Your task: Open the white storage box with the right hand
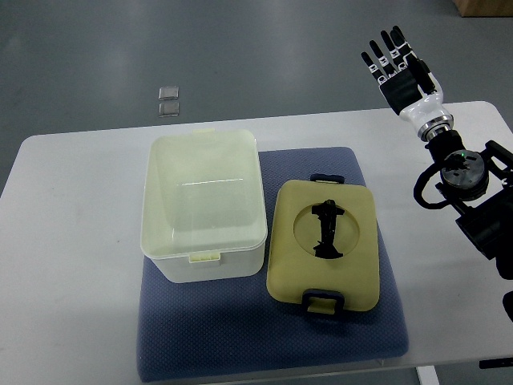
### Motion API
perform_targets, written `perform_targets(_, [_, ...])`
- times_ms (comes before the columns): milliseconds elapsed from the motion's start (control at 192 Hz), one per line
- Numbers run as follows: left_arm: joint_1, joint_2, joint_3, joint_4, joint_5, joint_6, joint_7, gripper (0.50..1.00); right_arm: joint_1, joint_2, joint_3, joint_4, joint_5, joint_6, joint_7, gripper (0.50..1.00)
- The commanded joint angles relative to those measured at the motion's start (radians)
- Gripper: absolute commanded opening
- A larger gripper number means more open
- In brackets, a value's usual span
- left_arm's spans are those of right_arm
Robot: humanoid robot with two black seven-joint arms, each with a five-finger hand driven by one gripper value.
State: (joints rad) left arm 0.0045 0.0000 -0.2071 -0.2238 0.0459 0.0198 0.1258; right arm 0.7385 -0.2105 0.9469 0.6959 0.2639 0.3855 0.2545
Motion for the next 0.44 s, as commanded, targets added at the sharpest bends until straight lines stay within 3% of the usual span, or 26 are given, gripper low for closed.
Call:
perform_targets(0, [0.0,0.0,0.0,0.0,0.0,0.0,0.0,1.0,-0.01,0.013,0.029,-0.003,0.0,0.004,0.009,0.93])
perform_targets(433, [0.0,0.0,0.002,-0.002,0.0,0.0,0.0,1.0,0.001,0.023,0.026,-0.062,-0.011,-0.039,0.026,0.93])
